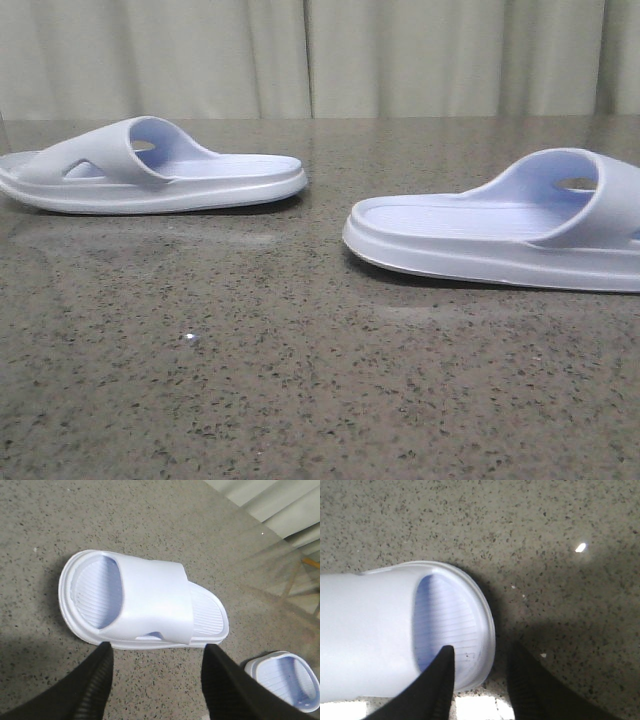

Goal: Insert blue slippers together front up
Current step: 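Close left and right grippers on the toe rims of each slipper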

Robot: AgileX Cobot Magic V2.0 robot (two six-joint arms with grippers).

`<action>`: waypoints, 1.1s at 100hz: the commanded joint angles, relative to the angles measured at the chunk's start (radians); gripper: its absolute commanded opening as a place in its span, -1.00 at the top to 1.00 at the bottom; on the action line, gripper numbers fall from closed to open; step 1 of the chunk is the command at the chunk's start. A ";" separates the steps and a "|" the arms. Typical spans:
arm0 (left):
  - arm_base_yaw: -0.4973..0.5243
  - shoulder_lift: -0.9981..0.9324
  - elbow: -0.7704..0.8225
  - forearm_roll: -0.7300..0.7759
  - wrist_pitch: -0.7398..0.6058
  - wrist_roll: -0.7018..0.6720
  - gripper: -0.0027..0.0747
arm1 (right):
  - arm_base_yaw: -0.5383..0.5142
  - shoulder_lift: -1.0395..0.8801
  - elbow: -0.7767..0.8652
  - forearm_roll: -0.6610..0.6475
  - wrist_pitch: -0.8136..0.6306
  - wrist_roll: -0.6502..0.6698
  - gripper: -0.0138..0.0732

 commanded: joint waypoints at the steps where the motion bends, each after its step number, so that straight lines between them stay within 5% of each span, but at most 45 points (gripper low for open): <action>1: 0.010 -0.002 -0.032 -0.086 0.030 0.031 0.02 | -0.048 0.011 -0.038 0.107 -0.015 -0.095 0.20; 40: 0.012 0.098 -0.036 -0.108 0.032 0.091 0.02 | -0.228 0.187 -0.078 0.347 0.169 -0.290 0.11; 110: 0.016 0.174 -0.100 -0.124 0.079 0.118 0.02 | -0.231 0.352 -0.084 0.482 0.250 -0.473 0.11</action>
